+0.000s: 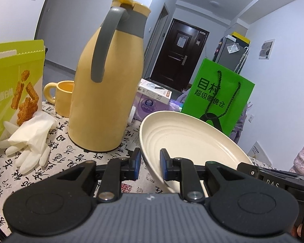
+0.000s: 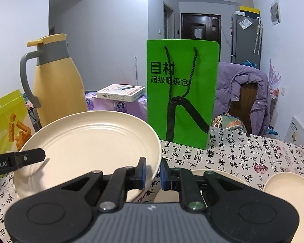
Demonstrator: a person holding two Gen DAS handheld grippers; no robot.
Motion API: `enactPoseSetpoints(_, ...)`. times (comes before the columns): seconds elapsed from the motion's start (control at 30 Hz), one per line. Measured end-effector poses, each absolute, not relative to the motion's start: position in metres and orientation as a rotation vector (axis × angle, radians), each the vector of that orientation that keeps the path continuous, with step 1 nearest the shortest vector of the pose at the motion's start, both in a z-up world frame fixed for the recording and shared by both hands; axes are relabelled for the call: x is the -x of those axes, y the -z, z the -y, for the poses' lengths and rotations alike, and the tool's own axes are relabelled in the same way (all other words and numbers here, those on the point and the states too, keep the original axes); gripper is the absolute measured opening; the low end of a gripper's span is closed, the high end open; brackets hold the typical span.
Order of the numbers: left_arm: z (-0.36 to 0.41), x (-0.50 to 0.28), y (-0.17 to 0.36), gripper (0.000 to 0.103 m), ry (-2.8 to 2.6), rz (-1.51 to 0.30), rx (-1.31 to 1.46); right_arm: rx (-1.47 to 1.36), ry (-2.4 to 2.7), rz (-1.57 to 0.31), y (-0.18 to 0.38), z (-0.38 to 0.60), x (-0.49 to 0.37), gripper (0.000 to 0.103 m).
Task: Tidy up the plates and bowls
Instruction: 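Carry the held cream plate away from the thermos with both grippers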
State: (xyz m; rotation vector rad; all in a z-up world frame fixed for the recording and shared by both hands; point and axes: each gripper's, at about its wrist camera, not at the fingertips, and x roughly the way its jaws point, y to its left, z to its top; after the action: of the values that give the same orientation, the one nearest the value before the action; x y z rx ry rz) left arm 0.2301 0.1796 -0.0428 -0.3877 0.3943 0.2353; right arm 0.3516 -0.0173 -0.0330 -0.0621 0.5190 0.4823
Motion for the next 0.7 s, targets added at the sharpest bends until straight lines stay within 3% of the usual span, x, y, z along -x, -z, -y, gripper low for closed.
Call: enactPoseSetpoints(0.7,-0.164,-0.221,0.037,0.019,-0.186,-0.364,0.358,0.015,-0.434,-0.484,0.031,0.039,-0.324,0.014)
